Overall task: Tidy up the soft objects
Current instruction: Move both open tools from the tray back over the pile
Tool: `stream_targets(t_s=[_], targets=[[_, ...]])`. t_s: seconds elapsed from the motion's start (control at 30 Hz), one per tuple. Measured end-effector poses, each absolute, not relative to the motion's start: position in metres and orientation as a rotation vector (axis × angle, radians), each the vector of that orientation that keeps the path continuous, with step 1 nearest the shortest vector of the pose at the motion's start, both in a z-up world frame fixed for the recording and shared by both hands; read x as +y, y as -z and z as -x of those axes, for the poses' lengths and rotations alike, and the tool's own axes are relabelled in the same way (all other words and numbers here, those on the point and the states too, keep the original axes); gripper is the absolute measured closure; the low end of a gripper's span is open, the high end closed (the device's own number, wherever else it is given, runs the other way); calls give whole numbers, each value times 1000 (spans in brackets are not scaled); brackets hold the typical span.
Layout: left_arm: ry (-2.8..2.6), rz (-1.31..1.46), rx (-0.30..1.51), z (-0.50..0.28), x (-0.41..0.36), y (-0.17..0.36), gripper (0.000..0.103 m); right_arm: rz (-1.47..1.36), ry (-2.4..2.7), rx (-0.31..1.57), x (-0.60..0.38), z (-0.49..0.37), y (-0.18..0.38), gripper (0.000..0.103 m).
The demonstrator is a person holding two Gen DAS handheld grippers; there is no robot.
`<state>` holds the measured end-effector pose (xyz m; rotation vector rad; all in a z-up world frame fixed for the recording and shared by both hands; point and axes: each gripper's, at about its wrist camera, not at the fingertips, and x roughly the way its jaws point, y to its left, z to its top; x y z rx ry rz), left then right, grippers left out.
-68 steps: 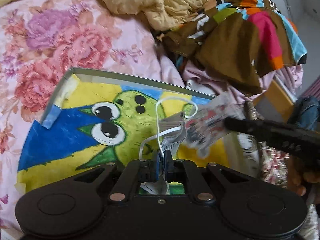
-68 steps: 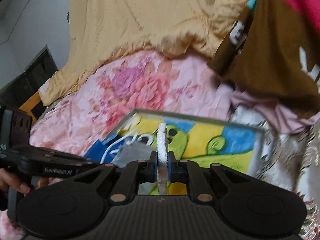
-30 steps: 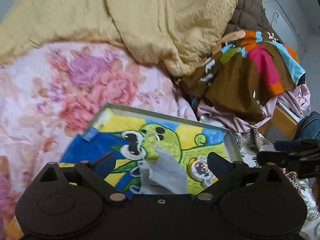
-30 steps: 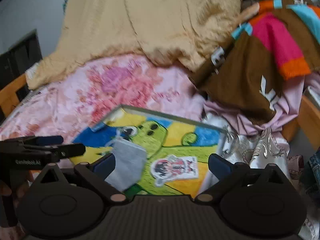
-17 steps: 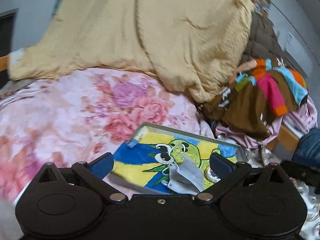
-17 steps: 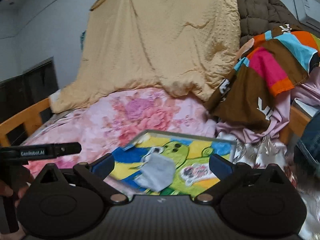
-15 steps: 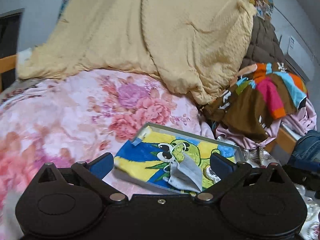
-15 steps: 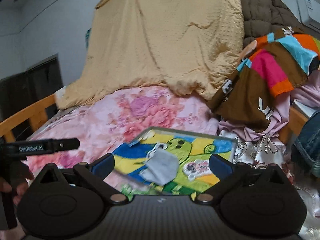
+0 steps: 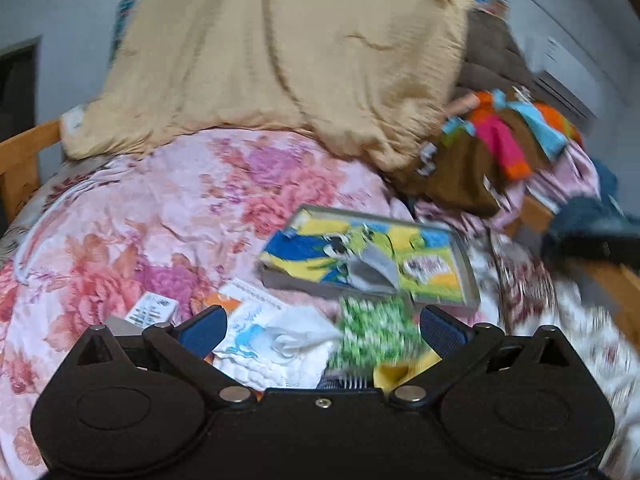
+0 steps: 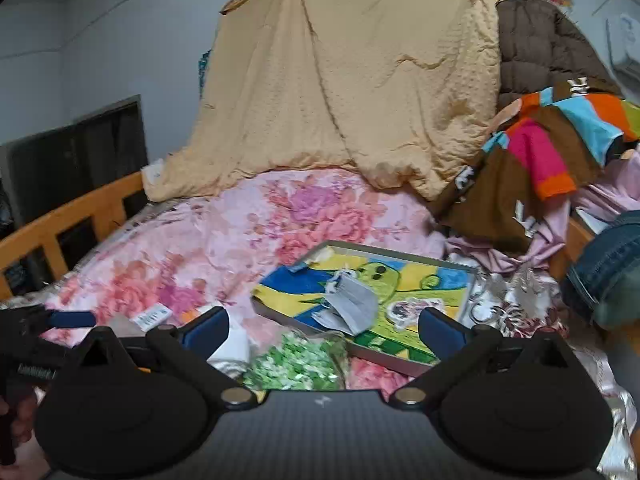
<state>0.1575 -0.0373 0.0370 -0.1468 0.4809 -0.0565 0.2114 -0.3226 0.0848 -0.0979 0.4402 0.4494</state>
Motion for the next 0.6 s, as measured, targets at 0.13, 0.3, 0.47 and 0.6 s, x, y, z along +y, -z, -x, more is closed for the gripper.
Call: stream_targets(t_s=[0.13,0.3,0.47,0.6], targets=[[87,194,513,-145,-37,-6,1,128,-449,432,-316,-203,-67,0],[139,169,539,-148,-44,17,1,114,-417,473,-313,-197,-57,0],[156,198,572,-152,-56,34,1,82,-389,514,-320,-183,-40,0],[185,179,579,-144,-67,46,1,110,-365,535,-324,-168,-16,0]])
